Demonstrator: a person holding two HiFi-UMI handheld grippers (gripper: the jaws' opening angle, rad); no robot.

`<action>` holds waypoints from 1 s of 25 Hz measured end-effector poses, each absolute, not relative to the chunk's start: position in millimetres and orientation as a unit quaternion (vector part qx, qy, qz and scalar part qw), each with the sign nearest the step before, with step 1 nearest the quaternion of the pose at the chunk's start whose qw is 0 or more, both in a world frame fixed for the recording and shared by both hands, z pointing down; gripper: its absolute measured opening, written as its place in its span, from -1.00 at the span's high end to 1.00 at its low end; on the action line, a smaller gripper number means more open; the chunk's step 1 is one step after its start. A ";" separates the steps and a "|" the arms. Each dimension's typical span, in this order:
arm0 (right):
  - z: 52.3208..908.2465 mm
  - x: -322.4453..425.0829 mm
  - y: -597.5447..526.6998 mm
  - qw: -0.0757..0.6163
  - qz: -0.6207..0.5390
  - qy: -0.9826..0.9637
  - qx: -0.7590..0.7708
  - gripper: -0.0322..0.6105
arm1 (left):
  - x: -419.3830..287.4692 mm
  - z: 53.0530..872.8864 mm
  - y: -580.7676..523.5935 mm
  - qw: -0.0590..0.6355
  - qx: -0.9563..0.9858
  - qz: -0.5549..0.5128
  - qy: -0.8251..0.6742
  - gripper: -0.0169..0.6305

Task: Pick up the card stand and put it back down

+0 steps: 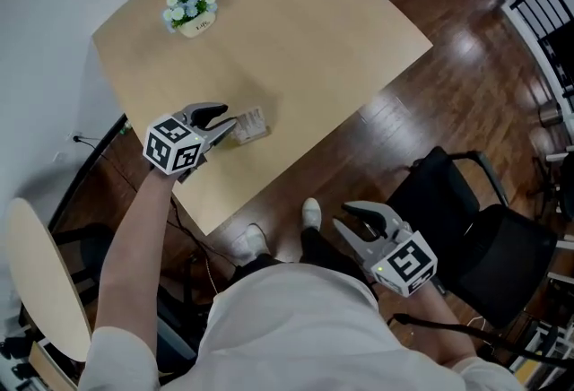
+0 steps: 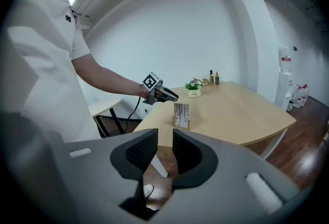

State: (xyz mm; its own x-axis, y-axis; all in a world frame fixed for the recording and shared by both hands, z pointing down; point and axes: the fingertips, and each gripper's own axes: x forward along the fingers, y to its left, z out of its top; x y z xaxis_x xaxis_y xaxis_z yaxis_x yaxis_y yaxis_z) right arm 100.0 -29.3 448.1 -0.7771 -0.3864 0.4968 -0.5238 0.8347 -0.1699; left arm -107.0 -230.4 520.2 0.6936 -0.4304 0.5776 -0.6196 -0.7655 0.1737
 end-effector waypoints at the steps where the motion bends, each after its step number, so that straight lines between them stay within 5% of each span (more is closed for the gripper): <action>1: 448.8 102.8 -29.6 0.228 0.153 -0.929 0.248 0.60 | -106.7 524.4 -231.0 0.186 0.902 0.265 -0.286 0.49; 5: 451.5 112.6 -28.2 0.230 0.164 -0.924 0.258 0.60 | -102.6 537.0 -231.5 0.198 0.900 0.275 -0.273 0.50; 12: 455.7 114.7 -26.1 0.237 0.170 -0.920 0.261 0.60 | -98.4 548.0 -232.5 0.202 0.901 0.283 -0.261 0.80; 25: 460.3 109.1 -17.5 0.245 0.170 -0.919 0.258 0.60 | -90.7 545.2 -228.1 0.194 0.910 0.278 -0.239 0.90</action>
State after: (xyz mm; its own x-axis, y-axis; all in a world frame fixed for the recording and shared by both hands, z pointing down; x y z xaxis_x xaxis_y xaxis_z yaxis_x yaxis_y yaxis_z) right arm 109.1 -17.5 460.3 -0.7470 -0.3912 0.5375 -0.5577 0.8088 -0.1865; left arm -90.7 -228.1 545.2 0.7304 -0.3272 0.5996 -0.5437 -0.8098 0.2203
